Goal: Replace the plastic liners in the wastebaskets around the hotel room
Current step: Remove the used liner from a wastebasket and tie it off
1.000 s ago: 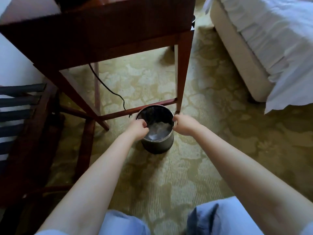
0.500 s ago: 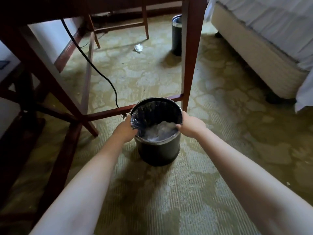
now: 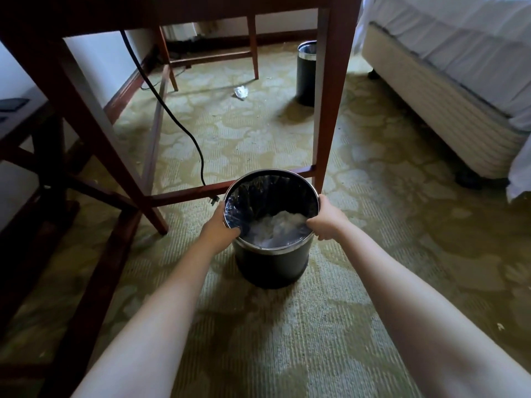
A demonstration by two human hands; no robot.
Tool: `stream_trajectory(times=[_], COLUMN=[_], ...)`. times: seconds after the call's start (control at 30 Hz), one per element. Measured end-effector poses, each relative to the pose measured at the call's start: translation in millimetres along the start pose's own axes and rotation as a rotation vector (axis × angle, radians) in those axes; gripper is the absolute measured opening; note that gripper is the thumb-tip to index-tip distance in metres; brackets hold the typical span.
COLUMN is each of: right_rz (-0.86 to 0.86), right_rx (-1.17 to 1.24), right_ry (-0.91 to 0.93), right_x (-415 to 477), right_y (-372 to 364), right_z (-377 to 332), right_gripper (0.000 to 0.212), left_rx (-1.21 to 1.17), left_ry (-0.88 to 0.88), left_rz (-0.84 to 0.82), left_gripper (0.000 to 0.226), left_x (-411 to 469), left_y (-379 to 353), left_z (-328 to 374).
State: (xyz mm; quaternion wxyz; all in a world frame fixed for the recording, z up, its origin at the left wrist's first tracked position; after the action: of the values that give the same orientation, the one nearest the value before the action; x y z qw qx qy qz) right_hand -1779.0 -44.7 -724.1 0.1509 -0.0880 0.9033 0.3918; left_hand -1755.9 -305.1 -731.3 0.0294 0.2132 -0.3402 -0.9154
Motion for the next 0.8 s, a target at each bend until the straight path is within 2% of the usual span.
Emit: stream_trajectory(times=[0.23, 0.4, 0.6, 0.8], right_rz=[0.125, 0.202, 0.319, 0.417], right_rx=[0.025, 0.127, 0.199, 0.248], right_ry=[0.054, 0.115, 0.188, 0.286], right_x=[-7.4, -16.3, -37.6, -61.8], right_y=[20.6, 58.9, 99.0, 135.9], right_z=[-17.4, -39.0, -70.6, -102.9], right_gripper=[0.052, 0.044, 0.037, 0.041], left_rx=[-0.238, -0.257, -0.247, -0.322], left_ry=[-0.004, -0.054, -0.105, -0.190], left_rz=[0.080, 0.113, 0.234, 0.359], left_gripper=[0.072, 0.065, 0.060, 0.062], left_x=[-8.0, -14.1, -29.3, -55.5], left_y=[17.8, 46.2, 81.8, 117.0], left_z=[13.9, 53.0, 91.3, 125.6])
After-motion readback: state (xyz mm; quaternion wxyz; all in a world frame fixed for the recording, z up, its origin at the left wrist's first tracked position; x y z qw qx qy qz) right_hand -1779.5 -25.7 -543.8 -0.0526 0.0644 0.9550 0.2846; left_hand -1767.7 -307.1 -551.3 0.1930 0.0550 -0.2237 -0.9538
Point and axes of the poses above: each hand's wrist, its own x-axis towards the middle knuckle, its own y-axis out of the back of the hand, z = x × y, the point moved 7 cm from there along x, towards the middle knuckle, and after that the axes turned 7 degrees about y, right-handed, at the moved point
